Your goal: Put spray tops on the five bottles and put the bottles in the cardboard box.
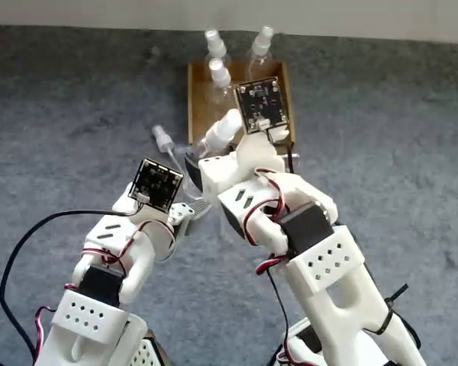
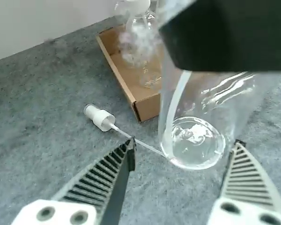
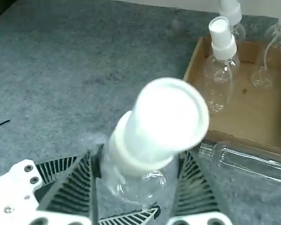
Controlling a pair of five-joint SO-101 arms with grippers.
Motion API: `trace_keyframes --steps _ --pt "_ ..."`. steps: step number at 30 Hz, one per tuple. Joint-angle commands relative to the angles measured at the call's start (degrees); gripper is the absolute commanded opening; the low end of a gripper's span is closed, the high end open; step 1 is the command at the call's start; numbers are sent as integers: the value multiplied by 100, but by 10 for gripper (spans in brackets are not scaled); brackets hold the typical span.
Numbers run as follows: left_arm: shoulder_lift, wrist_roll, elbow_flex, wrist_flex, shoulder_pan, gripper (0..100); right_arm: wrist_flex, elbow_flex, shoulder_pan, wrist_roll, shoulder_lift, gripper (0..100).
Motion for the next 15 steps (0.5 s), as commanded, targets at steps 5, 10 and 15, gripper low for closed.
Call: trace_keyframes --steps 5,10,15 --pt "-57 -35 -110 -176 -145 233 -936 -145 602 519 154 4" --pt "-48 -53 -110 -202 -347 171 -1402 -673 1051 642 1613 4" --pt "-4 114 4 -475 -778 171 -1411 -1930 1059 633 3046 4"
